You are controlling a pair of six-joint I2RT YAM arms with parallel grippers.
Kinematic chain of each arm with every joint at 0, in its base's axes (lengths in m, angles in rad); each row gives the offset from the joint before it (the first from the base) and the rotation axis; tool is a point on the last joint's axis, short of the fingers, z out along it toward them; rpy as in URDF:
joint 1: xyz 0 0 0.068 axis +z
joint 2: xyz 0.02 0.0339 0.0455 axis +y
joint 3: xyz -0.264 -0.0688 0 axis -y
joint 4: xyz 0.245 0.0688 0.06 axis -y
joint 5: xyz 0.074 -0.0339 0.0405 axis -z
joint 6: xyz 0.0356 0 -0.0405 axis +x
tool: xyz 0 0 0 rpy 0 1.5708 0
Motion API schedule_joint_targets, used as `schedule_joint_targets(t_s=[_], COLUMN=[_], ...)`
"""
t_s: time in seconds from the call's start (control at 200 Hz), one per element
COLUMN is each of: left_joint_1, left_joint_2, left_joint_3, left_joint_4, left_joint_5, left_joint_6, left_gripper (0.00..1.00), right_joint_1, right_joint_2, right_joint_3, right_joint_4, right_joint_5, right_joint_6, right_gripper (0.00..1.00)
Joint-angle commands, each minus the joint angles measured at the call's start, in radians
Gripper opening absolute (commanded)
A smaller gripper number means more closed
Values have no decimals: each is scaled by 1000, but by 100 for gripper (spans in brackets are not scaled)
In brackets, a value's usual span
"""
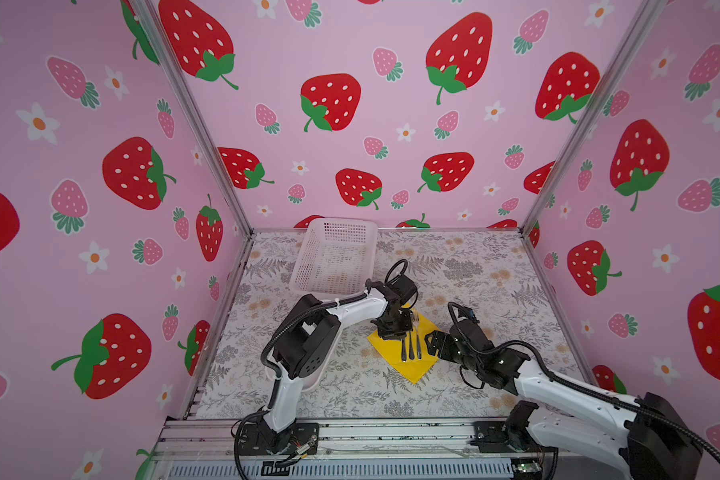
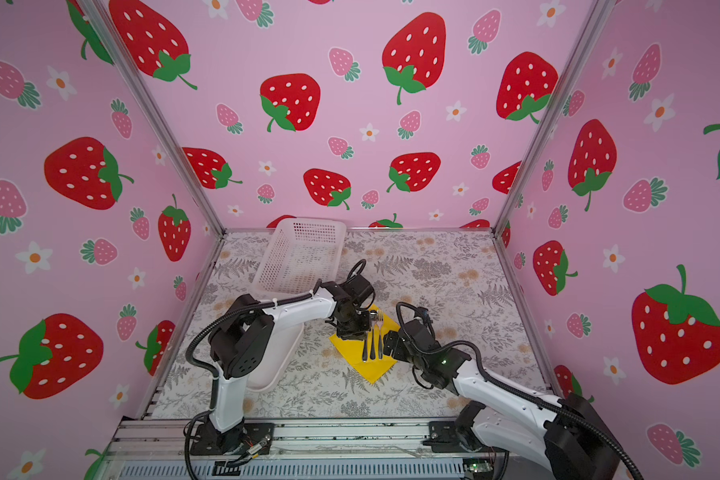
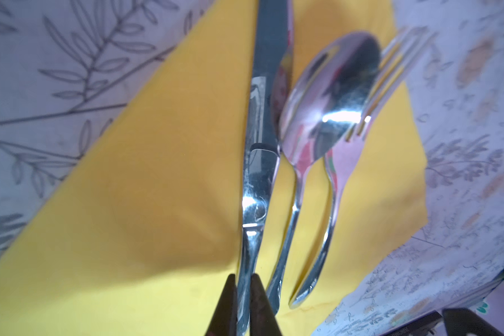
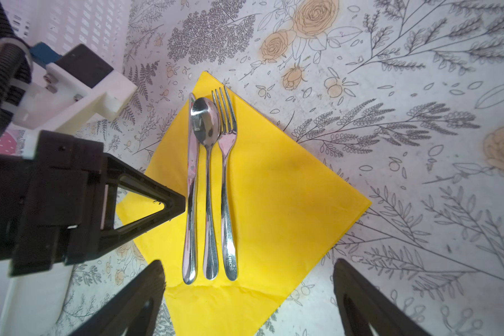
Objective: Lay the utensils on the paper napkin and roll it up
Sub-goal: 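Lower the knife onto the napkin and open the left gripper, then draw the left gripper back from the napkin while the right gripper moves nearer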
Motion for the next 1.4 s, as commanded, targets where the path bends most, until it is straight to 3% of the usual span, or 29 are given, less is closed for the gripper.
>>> schedule_joint_targets(t_s=[0.0, 0.34, 0.69, 1.03, 1.29, 1.391], left_joint_1=[0, -17, -17, -17, -17, -17], left_joint_2=[-120, -479, -846, -1065, -1189, -1217], left_joint_3=[-46, -381, -642, -766, -857, -905], left_joint_4=[71, 286, 380, 399, 436, 498], left_joint_5=[-22, -69, -175, -205, -211, -159], left_joint_6=[23, 113, 232, 286, 303, 348], left_gripper=[16, 26, 34, 44, 50, 51], right_joint_1=[-6, 18, 233, 377, 396, 399], right_joint_2=[-49, -159, -167, -58, -88, -87], right_joint_3=[-1, -63, -59, -39, -77, -102], right_joint_4=[-18, 16, -9, -38, -25, 10], right_joint_5=[-41, -160, -15, 47, 53, 35], right_joint_6=[9, 146, 265, 374, 415, 424], right_gripper=[91, 76, 73, 73, 73, 73])
